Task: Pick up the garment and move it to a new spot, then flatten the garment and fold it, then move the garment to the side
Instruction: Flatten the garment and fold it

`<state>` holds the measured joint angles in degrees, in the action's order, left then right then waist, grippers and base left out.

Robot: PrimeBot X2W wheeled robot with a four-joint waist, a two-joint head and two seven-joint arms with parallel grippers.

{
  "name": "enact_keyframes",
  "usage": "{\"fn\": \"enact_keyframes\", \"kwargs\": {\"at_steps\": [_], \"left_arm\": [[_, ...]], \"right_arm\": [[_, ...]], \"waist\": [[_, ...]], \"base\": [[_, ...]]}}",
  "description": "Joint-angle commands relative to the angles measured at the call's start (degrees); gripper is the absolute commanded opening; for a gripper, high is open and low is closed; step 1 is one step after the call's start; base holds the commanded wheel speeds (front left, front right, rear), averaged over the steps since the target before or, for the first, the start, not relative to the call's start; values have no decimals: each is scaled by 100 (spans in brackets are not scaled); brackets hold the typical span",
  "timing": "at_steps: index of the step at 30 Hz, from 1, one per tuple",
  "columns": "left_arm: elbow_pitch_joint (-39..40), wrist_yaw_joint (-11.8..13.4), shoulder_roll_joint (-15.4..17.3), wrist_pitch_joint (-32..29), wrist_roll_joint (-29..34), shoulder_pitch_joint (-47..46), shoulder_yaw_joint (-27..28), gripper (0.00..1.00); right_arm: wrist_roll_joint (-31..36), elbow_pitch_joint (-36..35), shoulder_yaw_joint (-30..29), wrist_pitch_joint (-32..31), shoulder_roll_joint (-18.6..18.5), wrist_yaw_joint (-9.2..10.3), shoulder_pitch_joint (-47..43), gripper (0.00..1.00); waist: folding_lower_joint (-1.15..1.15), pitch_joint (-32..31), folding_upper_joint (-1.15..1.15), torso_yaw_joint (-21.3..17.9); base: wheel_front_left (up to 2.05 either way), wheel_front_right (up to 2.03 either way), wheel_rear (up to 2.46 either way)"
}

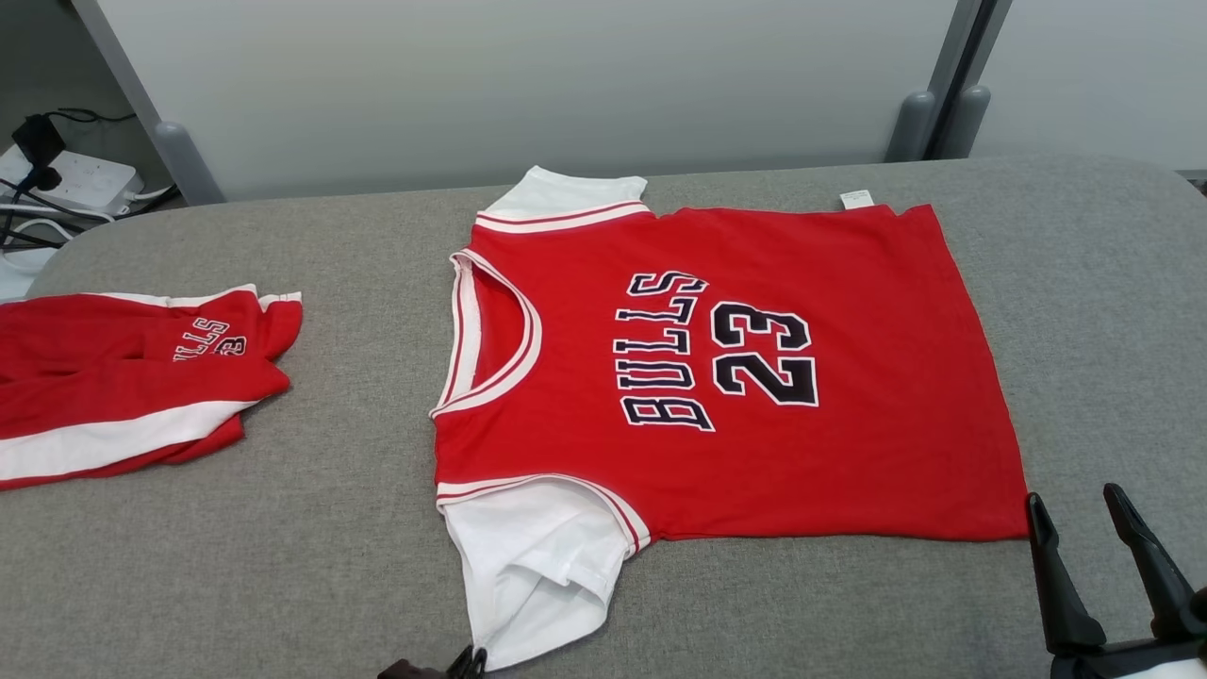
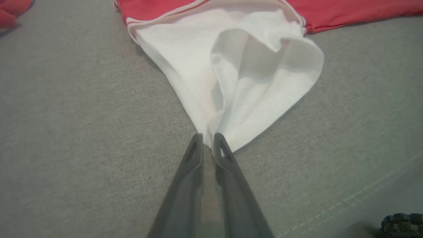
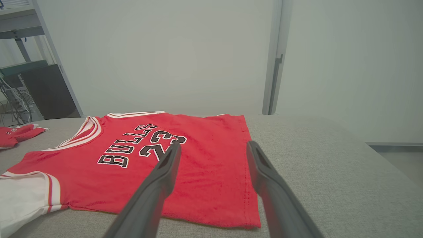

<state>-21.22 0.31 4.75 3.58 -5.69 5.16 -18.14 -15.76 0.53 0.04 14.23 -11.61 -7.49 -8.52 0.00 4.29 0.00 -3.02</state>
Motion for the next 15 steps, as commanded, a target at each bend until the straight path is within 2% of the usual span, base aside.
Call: {"fn": "enact_keyframes", "kwargs": {"at_steps": [1,9,15], "left_arm": [[80,49,-5,116,-39,-351,143,0],[107,18,47,205,-109,-368,127,0],[549,54,198,128,-125,-230,149,0]], "right_arm": [[-46,-160,70,77,-184,0,168,100],[-31,167,-88,77,-146,0,137,100],[-266,1081,-120,77,-133,0,301,100]], "waist": [[0,6,0,0],[0,78,0,34],[0,204,0,73]], "base": [[0,0,0],[0,0,0],[0,0,0]]}}
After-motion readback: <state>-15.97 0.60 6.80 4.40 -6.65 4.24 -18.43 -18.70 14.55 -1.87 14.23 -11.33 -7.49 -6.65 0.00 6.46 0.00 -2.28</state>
